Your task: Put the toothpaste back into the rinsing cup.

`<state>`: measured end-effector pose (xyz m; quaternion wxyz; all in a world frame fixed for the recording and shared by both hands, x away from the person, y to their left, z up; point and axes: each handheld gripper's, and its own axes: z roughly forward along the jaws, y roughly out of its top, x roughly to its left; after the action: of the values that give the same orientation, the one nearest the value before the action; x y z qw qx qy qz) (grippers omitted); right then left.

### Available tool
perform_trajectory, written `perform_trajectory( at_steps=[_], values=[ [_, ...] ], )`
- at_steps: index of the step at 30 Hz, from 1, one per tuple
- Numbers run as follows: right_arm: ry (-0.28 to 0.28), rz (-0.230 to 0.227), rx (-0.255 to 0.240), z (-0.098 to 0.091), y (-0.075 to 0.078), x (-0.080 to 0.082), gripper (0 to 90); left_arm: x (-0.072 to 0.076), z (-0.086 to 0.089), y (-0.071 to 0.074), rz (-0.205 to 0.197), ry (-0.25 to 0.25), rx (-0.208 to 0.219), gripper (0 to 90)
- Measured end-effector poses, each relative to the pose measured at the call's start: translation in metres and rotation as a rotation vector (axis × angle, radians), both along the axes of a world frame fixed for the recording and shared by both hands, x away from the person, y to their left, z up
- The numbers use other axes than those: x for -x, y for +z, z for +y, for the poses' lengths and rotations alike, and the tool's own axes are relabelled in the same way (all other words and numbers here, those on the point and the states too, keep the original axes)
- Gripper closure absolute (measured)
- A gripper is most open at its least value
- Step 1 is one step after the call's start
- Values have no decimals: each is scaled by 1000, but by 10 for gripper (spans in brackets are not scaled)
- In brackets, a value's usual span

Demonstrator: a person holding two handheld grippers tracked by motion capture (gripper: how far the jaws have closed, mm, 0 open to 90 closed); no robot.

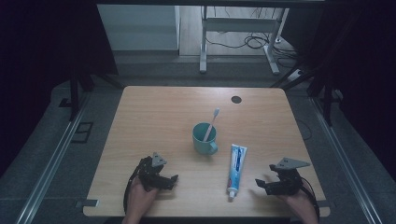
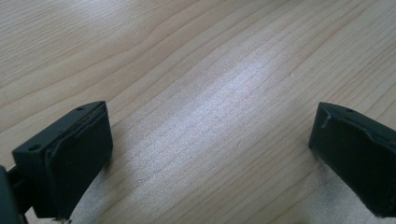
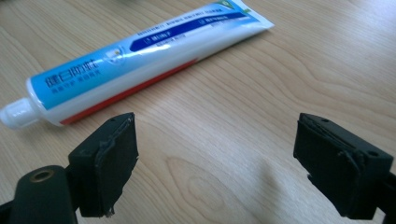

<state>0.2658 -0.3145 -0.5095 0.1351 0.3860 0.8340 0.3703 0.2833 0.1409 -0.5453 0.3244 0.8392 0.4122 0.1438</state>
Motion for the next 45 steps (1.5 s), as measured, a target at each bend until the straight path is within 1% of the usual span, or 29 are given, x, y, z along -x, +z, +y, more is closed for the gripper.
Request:
perform_trajectory(
  at_steps=[3, 4, 6, 8, 9, 11, 14, 18, 19, 20, 25, 29, 31, 38, 45],
  values=[
    [17, 14, -10, 5, 2, -1, 158, 0, 0, 0, 0, -2, -2, 0],
    [20, 26, -13, 7, 2, -2, 156, 0, 0, 0, 1, -2, -2, 0],
    [38, 44, -11, 11, 3, -2, 137, 0, 0, 0, 1, -2, -2, 0],
    [55, 58, -12, 14, 4, -3, 140, 0, 0, 0, 1, -2, -2, 0],
    [61, 63, -10, 17, 5, -3, 155, 0, 0, 0, 1, -2, -2, 0],
    [74, 68, -6, 21, 6, -4, 214, 0, 0, 0, 1, -2, -2, 0],
    [99, 67, -19, 27, 8, -4, 327, 0, 0, 0, 1, -2, -2, 0],
    [139, 59, -25, 34, 12, -5, 508, 0, 0, 0, 1, -2, -2, 0],
    [162, 58, -26, 38, 15, -4, 584, 0, 0, 0, 1, -2, -2, 0],
    [162, 58, -26, 38, 15, -4, 584, 0, 0, 0, 1, -2, -2, 0],
    [190, 59, -22, 46, 20, -5, 773, 0, 0, 0, 1, -2, -2, 0],
    [218, 75, -18, 54, 25, -8, 875, 0, 0, 0, 1, -2, -2, 0],
    [227, 80, -19, 58, 26, -9, 892, 0, 0, 0, 1, -2, -2, 0],
    [268, 87, 2, 76, 26, -13, 896, 0, 0, 0, 0, -2, -2, 0],
    [289, 94, 4, 92, 26, -15, 896, 0, 0, 0, 0, -2, -2, 0]
  ],
)
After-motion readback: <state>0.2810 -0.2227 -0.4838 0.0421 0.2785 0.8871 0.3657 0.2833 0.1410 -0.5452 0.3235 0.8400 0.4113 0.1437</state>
